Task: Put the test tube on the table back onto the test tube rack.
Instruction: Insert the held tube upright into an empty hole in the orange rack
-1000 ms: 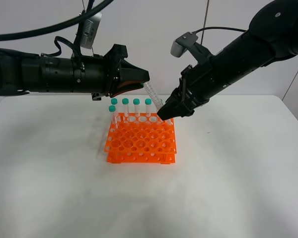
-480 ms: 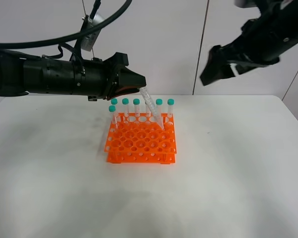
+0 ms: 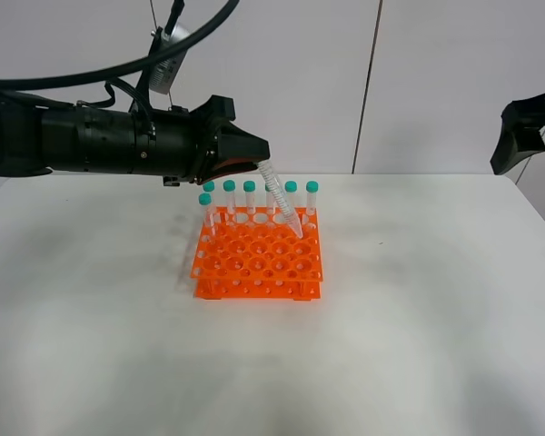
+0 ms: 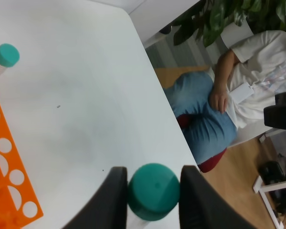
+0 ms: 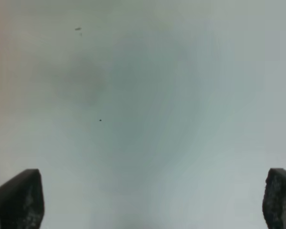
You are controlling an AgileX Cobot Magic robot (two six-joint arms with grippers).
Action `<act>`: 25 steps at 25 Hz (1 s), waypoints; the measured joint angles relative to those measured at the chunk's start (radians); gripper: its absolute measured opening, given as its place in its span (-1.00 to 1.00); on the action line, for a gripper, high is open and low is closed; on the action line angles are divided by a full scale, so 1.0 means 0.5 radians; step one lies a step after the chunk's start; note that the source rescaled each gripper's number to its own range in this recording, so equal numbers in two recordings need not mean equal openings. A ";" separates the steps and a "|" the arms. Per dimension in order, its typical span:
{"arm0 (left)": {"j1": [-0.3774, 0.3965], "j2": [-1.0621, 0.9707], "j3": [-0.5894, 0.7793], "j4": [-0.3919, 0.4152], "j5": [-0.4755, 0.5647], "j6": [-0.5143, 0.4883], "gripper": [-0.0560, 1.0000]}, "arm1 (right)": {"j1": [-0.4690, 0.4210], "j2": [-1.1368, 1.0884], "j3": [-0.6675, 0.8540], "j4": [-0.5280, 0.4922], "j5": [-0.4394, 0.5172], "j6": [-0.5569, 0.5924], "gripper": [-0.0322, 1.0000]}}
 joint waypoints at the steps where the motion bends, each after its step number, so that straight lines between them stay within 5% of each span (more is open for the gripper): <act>1: 0.000 0.000 0.000 0.000 0.002 -0.006 -0.88 | -0.003 -0.010 0.010 0.011 0.000 0.000 1.00; 8: 0.000 0.000 0.000 0.000 0.012 -0.022 -0.88 | -0.003 -0.366 0.370 0.068 0.000 0.000 1.00; 20: 0.000 0.000 0.000 0.004 0.021 -0.022 -0.88 | -0.003 -1.631 1.650 0.204 -0.172 -0.002 1.00; 25: 0.000 0.000 0.000 0.012 0.052 -0.022 -0.88 | -0.003 -2.125 1.762 0.215 -0.353 0.000 1.00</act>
